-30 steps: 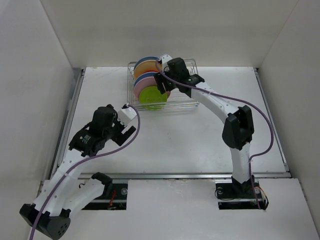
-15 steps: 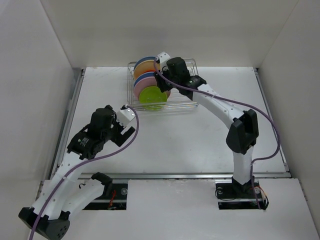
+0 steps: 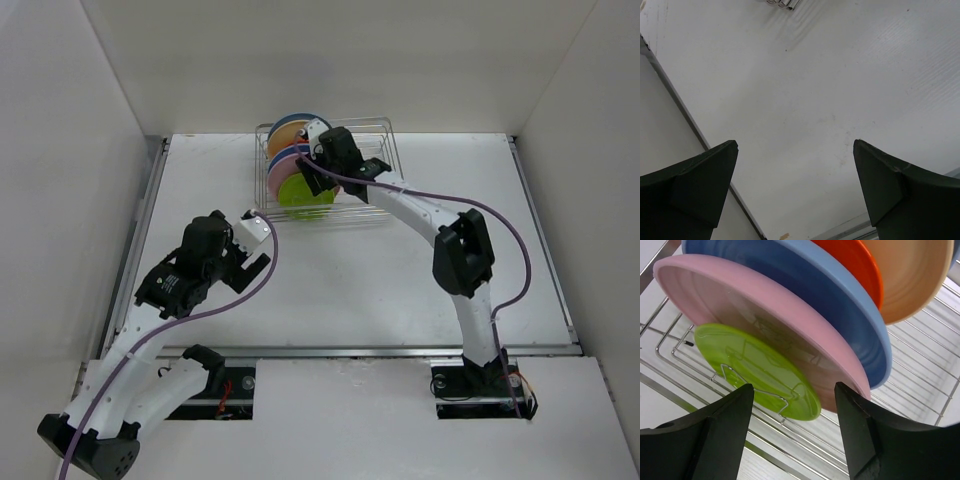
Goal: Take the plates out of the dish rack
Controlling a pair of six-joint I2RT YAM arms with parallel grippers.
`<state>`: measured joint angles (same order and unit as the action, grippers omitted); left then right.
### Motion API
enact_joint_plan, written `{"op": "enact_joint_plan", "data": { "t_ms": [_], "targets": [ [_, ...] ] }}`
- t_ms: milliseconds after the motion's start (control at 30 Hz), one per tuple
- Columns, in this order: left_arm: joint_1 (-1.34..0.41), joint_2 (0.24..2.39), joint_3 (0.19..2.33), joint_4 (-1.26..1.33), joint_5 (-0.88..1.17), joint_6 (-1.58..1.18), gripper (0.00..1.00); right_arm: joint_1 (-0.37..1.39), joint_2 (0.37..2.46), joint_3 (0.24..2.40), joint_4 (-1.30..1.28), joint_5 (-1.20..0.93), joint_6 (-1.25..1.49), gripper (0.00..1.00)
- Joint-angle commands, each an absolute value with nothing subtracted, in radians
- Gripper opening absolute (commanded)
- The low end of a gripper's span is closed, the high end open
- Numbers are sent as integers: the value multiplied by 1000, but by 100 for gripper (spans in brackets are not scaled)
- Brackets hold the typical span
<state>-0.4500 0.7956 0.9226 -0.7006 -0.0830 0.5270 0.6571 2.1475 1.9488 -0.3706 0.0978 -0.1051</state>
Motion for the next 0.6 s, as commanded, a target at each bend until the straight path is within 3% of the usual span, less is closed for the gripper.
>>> {"op": "enact_joint_plan", "data": {
  "t_ms": [0,267,367,400,467,500,567],
  "targets": [
    [-453,792,916,-703,-49,537,100,661,2172,1983,-279,112,-114,72],
    [-453,792,925,-712,-49,528,100,661,2263,2039,-299,51,-114,70],
    [-453,792,925,-712,-38,528,100,652,2234,2007,-299,23,-114,52],
    [-453,792,925,-721,-38,528,100,652,2218,1993,-299,14,-114,41],
    [-453,792,925,-721,-38,528,100,652,2180,1956,-288,3,-114,31],
    [-453,792,925,-721,-38,528,100,652,2140,1956,-299,3,-126,20],
    [-453,781,934,-730,-38,528,100,679,2100,1956,-311,47,-144,12]
  ]
}}
